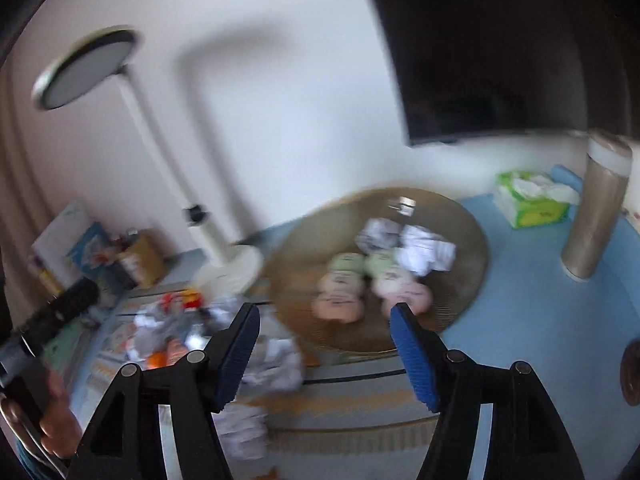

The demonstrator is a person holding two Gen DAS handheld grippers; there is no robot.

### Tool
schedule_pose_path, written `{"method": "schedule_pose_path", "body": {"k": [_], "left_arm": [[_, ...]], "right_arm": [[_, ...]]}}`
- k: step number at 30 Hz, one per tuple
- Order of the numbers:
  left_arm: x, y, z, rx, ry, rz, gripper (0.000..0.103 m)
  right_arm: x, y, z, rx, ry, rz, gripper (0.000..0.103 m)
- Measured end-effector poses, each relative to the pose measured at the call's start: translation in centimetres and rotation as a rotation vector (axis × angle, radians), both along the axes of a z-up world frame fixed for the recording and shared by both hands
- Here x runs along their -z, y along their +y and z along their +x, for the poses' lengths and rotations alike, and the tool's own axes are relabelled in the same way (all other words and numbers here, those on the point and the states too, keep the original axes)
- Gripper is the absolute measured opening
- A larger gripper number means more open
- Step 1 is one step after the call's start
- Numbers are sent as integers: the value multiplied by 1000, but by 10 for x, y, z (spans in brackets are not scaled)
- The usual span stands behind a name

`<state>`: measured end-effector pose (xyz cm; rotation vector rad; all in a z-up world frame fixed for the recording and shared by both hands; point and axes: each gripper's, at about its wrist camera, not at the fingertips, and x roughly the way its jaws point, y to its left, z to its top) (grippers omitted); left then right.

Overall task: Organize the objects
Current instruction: 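Carry both plush toys over the amber bowl and open both tools, then move both open tools back toward the remaining paper balls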

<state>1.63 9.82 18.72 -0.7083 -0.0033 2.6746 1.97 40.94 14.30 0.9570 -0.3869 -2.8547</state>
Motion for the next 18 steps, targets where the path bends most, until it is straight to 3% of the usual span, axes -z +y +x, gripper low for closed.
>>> {"method": "schedule_pose_path", "body": {"k": [3, 5, 7, 10, 13, 17, 18], "left_arm": [[-20, -47, 29, -106, 75, -22, 102], [-12, -75, 42, -176, 80, -28, 102], [21, -97, 41, -232, 27, -15, 102], [91, -117, 25, -291, -74, -22, 102], [143, -123, 9, -297, -143, -4, 102], [172, -118, 4, -324, -125, -30, 102], [177, -118, 0, -325, -157, -40, 102]], "right_arm": [[-15, -24, 17, -73, 49, -60, 68], [-11, -38, 27, -99, 67, -89, 74], [6, -55, 36, -90, 77, -67, 84], [44, -72, 47, -62, 121, 8, 84], [82, -78, 41, -67, 70, 19, 84], [107, -80, 33, -42, 46, 81, 84], [112, -80, 31, -29, 29, 88, 84]]}}
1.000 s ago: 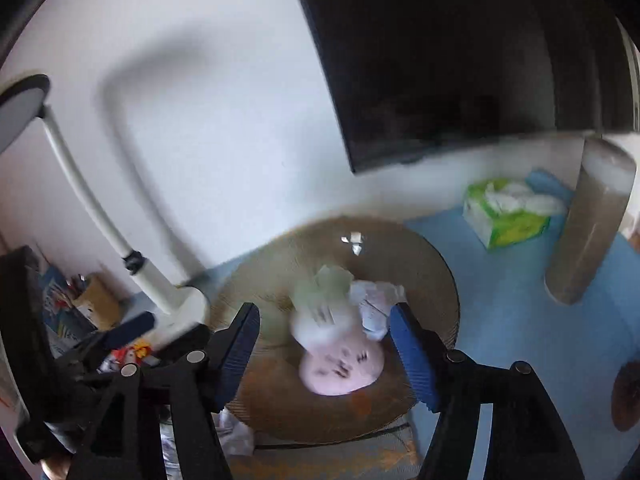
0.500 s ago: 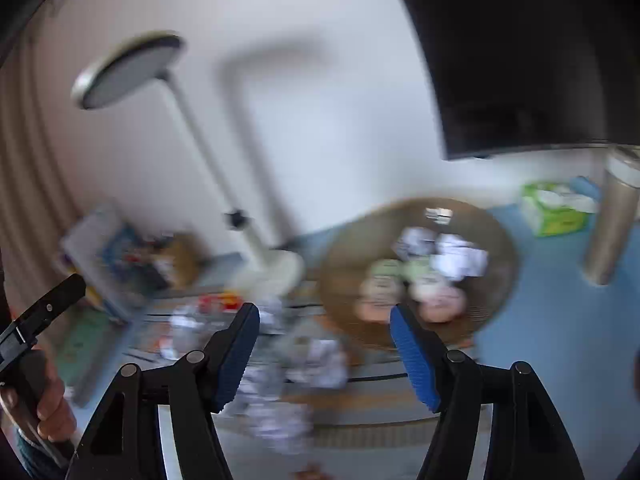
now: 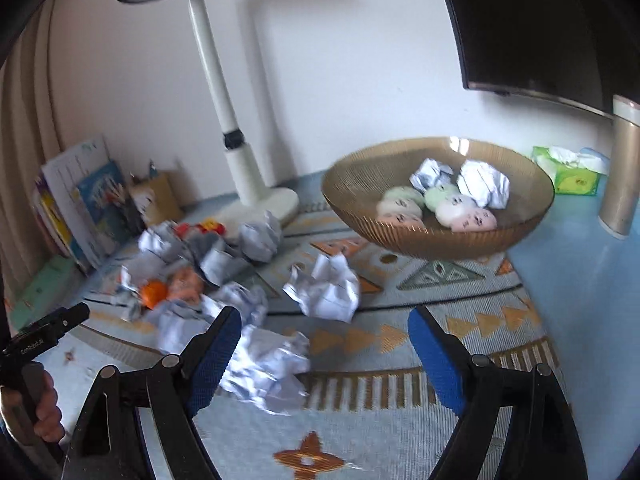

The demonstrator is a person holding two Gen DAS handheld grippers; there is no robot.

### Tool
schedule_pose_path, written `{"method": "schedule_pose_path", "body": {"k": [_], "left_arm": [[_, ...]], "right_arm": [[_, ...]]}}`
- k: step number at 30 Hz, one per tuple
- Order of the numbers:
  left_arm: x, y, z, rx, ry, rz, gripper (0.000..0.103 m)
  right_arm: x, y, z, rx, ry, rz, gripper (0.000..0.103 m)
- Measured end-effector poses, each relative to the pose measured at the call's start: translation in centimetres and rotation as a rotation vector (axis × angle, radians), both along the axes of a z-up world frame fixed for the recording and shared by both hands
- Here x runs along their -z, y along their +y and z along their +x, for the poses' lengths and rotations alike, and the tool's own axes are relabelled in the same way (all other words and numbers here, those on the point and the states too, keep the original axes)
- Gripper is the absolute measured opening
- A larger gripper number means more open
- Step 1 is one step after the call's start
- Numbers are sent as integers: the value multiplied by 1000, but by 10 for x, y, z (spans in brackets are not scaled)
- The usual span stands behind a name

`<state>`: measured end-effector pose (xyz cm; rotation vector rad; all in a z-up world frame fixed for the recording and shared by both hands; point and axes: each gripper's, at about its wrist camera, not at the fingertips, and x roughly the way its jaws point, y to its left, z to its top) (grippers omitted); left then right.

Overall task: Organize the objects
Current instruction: 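Move both open tools back toward the remaining paper balls, then grasp a crumpled paper ball with the right tool while the left tool grasps another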

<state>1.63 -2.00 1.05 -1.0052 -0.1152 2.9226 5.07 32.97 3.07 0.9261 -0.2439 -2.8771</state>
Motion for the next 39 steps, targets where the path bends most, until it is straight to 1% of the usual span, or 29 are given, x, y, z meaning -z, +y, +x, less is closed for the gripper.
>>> {"method": "schedule_pose_path", "body": {"k": [1, 3, 5, 7, 9, 12, 14, 16, 18, 19, 20, 22, 23, 26, 28, 30, 31, 32, 33, 34, 35, 36, 37, 39], "left_arm": [[1, -2, 1, 9, -7, 11, 102], [1, -6, 5, -2, 7, 26, 102], [4, -8, 4, -3, 5, 42, 102], [5, -6, 3, 30, -12, 52, 102], [5, 1, 4, 69, -24, 31, 102], [3, 21, 7, 162, -38, -14, 102], [-2, 38, 7, 247, -51, -1, 102], [-5, 58, 1, 341, -89, 15, 102], [-5, 78, -6, 395, -106, -6, 102], [-4, 90, -11, 435, -122, -23, 102], [-1, 98, -15, 453, -134, -34, 102], [5, 112, -22, 466, -152, -68, 100], [7, 115, -24, 475, -154, -71, 98], [15, 116, -32, 484, -176, -30, 98], [16, 118, -36, 479, -182, -33, 94], [14, 120, -37, 485, -169, -30, 92], [14, 123, -38, 497, -173, -26, 87], [14, 125, -39, 510, -178, -23, 82], [15, 128, -40, 524, -188, -18, 65], [18, 133, -43, 541, -211, -9, 53], [18, 134, -44, 535, -211, -12, 52], [16, 134, -42, 531, -194, -11, 49], [12, 132, -39, 528, -182, 3, 49], [5, 122, -32, 508, -165, 28, 49]], "right_arm": [[3, 0, -3, 9, -16, 7, 84], [2, -1, -1, 9, 4, 17, 85], [4, -1, -4, 12, -3, 26, 87], [5, -2, -5, 2, -15, 24, 87], [4, -1, -4, -5, -9, 21, 87], [4, -2, -4, -36, -14, 3, 87], [4, -4, -5, -89, -28, -15, 87], [6, -8, -6, -148, -49, -30, 87], [5, -15, -3, -160, -36, 0, 87], [5, -19, -2, -170, -34, 19, 87], [7, -24, -2, -179, -41, 39, 87], [10, -34, -3, -203, -59, 79, 87], [11, -39, -3, -213, -70, 100, 87], [16, -45, -6, -214, -94, 142, 87], [17, -50, -7, -227, -98, 161, 87], [20, -54, -11, -231, -124, 183, 87], [23, -56, -13, -239, -142, 188, 87], [24, -57, -16, -242, -156, 192, 86], [26, -57, -17, -241, -164, 194, 77], [27, -57, -19, -246, -175, 186, 69], [28, -56, -20, -260, -187, 171, 66], [30, -56, -21, -273, -195, 155, 56], [29, -56, -21, -271, -188, 155, 45], [28, -55, -18, -245, -173, 167, 45]]}}
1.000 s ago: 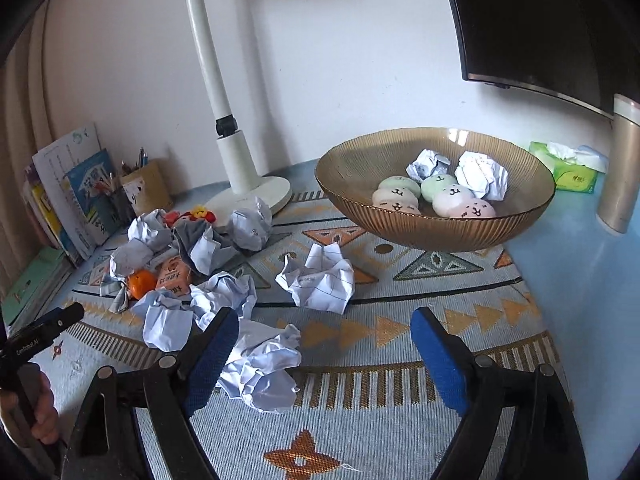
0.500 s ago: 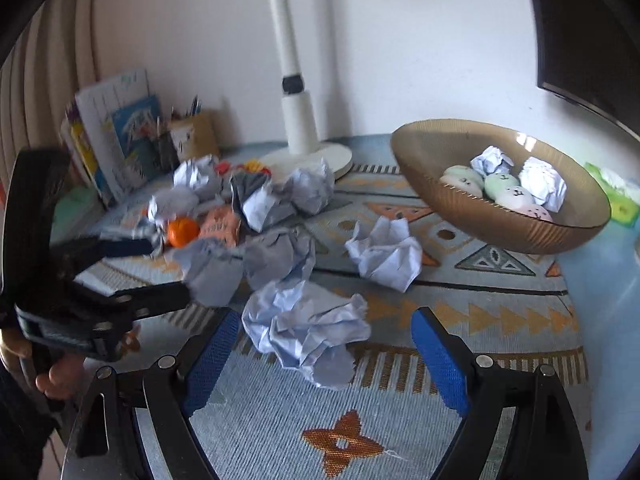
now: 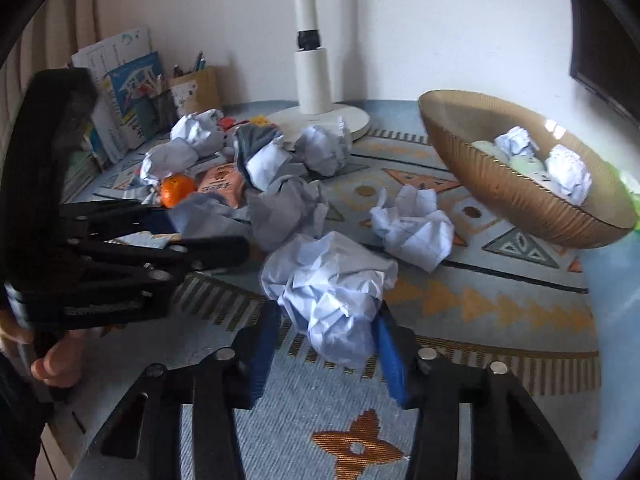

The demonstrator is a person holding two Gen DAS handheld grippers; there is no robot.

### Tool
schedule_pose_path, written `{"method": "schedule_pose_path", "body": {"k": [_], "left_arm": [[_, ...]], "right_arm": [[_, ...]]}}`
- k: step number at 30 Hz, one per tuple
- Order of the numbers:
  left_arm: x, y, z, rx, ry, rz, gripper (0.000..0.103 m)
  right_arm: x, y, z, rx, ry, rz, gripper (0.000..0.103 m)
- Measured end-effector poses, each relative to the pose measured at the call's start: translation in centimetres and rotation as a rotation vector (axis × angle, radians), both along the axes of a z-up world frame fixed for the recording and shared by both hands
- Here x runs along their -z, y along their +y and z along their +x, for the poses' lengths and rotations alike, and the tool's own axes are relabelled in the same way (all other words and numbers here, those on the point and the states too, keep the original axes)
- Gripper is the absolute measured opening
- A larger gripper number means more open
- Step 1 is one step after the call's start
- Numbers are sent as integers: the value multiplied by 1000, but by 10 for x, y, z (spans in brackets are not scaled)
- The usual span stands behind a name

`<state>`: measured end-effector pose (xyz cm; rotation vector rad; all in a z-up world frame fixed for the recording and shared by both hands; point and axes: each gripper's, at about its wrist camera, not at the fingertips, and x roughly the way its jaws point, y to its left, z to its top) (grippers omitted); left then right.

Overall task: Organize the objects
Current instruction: 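Grasp a crumpled paper ball with the right tool while the left tool grasps another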

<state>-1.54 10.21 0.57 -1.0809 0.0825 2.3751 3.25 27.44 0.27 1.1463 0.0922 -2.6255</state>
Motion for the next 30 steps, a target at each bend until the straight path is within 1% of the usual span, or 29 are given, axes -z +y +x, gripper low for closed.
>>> {"method": "schedule_pose_path", "body": {"k": [2, 4, 6, 8, 9, 10, 12, 15, 17, 18, 19, 20, 21, 23, 24, 25, 26, 27, 29, 30], "left_arm": [[-10, -17, 14, -45, 27, 19, 49], [-19, -40, 30, -105, 53, 50, 49], [-21, -60, 40, -180, 76, 59, 47], [-17, -75, 47, -264, 109, 21, 43], [-13, -80, 49, -289, 107, 10, 43], [-7, -86, 49, -302, 88, 24, 43], [-2, -91, 49, -321, 71, 46, 42], [0, -89, 52, -313, 91, 28, 42], [-1, -86, 55, -294, 107, 29, 43], [0, -85, 55, -289, 110, 18, 43], [-1, -86, 58, -285, 110, 22, 43], [-1, -86, 58, -278, 106, 32, 43], [-1, -88, 58, -271, 99, 40, 43], [-1, -91, 58, -254, 82, 65, 43], [0, -93, 58, -239, 63, 87, 55], [0, -95, 57, -227, 33, 108, 77], [0, -96, 58, -218, 18, 121, 87], [-1, -97, 62, -209, 24, 135, 97], [-7, -97, 70, -196, 64, 145, 102], [-8, -95, 70, -188, 58, 140, 102]], "right_arm": [[-8, 5, 8, 4, 54, -29, 45], [-15, 10, 14, 8, 81, -61, 45], [-20, 14, 18, -4, 54, -122, 45], [-23, 13, 25, -34, 29, -185, 45], [-24, 10, 28, -53, 21, -191, 46], [-24, 5, 31, -72, 19, -176, 46], [-20, -8, 32, -123, -3, -112, 46], [-10, -15, 38, -176, -41, -41, 47], [-5, -12, 40, -162, -54, -13, 53], [-3, -9, 41, -147, -62, -10, 54], [-2, -6, 43, -136, -69, -24, 59], [-2, -2, 44, -129, -73, -43, 67], [-3, 1, 46, -118, -72, -63, 69], [-5, 6, 50, -91, -67, -91, 78], [-6, 7, 50, -85, -67, -103, 80], [-7, 8, 51, -80, -68, -117, 82], [-8, 8, 51, -77, -71, -126, 82], [-9, 8, 50, -78, -75, -131, 82], [-12, 5, 52, -83, -77, -135, 83], [-12, 3, 51, -80, -77, -137, 83]]}}
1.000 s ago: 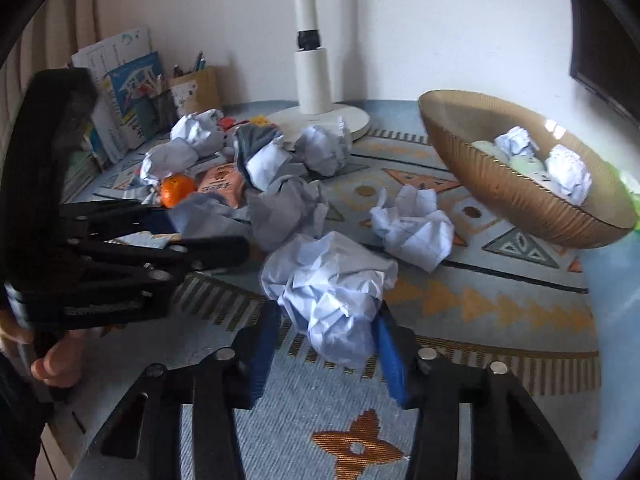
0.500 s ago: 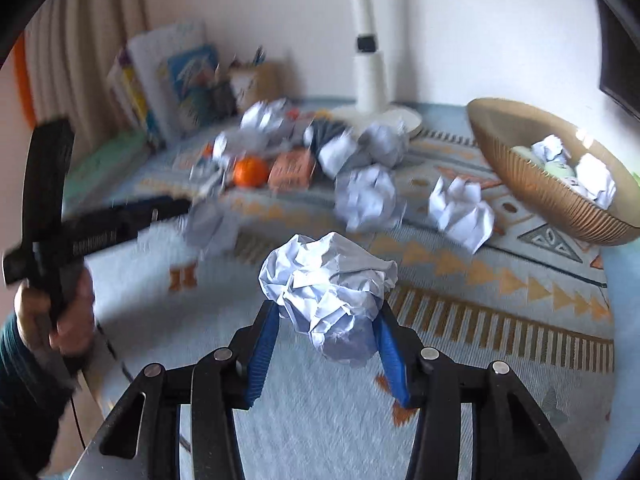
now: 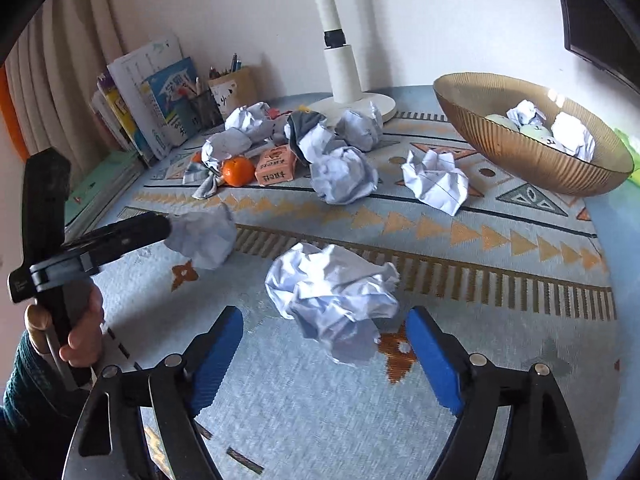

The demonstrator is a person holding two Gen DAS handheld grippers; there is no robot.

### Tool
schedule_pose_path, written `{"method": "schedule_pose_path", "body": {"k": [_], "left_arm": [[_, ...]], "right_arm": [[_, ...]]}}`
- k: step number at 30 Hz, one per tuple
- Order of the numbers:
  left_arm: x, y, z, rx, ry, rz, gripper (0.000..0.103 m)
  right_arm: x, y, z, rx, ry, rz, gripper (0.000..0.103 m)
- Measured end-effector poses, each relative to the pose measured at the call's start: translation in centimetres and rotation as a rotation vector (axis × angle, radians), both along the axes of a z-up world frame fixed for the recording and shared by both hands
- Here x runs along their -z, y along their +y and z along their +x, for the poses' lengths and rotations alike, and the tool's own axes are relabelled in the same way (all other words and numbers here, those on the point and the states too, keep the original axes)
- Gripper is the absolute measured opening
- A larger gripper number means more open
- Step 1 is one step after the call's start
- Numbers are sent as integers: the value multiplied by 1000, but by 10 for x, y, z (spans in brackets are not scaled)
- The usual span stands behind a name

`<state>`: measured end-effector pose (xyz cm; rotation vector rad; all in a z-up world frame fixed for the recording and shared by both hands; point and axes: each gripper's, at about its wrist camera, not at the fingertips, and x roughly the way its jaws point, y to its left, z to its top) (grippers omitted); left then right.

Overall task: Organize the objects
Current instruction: 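Grasp a crumpled paper ball with the right tool while the left tool grasps another, then carry both paper balls over the amber bowl and open both tools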

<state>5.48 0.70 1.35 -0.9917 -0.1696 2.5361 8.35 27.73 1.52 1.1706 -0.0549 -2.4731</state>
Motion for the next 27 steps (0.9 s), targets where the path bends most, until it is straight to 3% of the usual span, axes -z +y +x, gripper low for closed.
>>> {"method": "schedule_pose_path", "body": {"k": [4, 8, 11, 12, 13, 16, 18, 21, 27], "left_arm": [[7, 17, -1, 95, -67, 16, 102], [16, 44, -12, 92, -146, -74, 99], [12, 55, -14, 88, -115, -68, 98], [13, 57, -16, 77, -116, -79, 93], [16, 58, -19, 67, -122, -87, 77], [26, 55, -27, 41, -175, -74, 51], [24, 51, -27, 49, -179, -34, 46], [16, 47, -22, 45, -161, 14, 45], [-31, 70, -18, 85, -44, 2, 45]], "right_arm": [[4, -4, -3, 15, -17, 7, 83], [11, -5, -2, 18, -36, 37, 83], [12, 2, -1, 37, -48, 9, 83], [12, 4, -4, 46, -61, -19, 83], [12, 5, -7, 59, -79, -40, 83], [15, 0, -13, 113, -111, -76, 83], [15, -3, -13, 175, -100, -51, 82], [14, -7, -15, 168, -90, -93, 47], [-9, 19, -7, 178, -22, -142, 43]]}}
